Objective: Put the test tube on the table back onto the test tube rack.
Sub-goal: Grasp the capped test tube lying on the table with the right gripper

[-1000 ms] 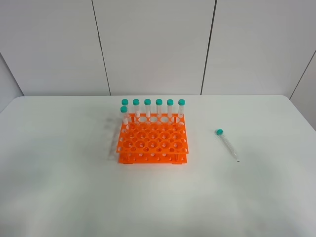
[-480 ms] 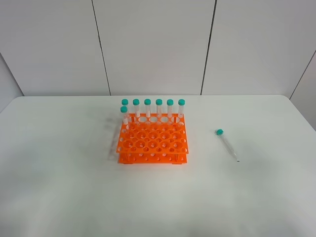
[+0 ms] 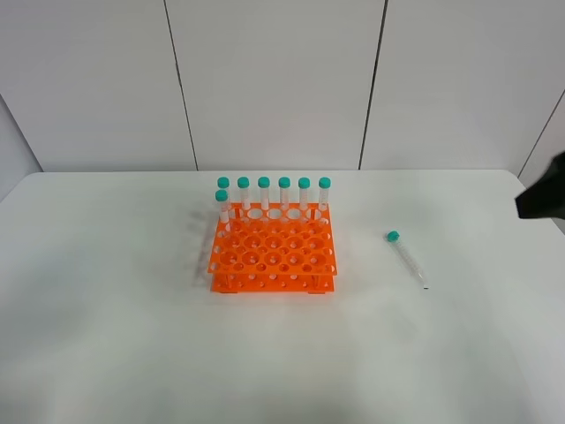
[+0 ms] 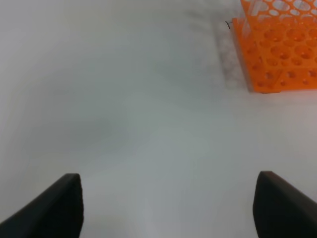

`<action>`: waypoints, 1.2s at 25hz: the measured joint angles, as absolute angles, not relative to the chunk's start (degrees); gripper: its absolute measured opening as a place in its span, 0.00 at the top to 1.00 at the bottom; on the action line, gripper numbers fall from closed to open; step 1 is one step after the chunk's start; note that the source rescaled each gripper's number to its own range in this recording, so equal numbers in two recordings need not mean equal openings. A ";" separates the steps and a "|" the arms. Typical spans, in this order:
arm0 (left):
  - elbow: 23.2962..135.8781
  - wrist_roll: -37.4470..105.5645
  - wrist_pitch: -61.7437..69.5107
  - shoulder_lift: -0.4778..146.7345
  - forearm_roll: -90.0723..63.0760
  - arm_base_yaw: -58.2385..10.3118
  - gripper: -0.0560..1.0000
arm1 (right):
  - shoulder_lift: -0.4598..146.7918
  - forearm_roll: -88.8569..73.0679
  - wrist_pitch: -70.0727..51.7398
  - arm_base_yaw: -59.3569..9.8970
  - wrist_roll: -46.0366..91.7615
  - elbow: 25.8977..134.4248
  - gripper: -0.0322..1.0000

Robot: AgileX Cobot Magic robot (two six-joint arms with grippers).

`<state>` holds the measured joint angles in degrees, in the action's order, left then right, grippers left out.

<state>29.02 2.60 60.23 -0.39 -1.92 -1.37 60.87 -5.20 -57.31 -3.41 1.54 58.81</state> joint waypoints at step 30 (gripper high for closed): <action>29.02 2.60 60.23 -0.39 -1.92 -1.37 0.05 | 123.50 -3.40 -46.39 -6.44 6.15 82.30 0.00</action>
<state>29.02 2.60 60.23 -0.39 -1.92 -1.37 123.50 -3.40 -46.39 -6.44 6.15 82.30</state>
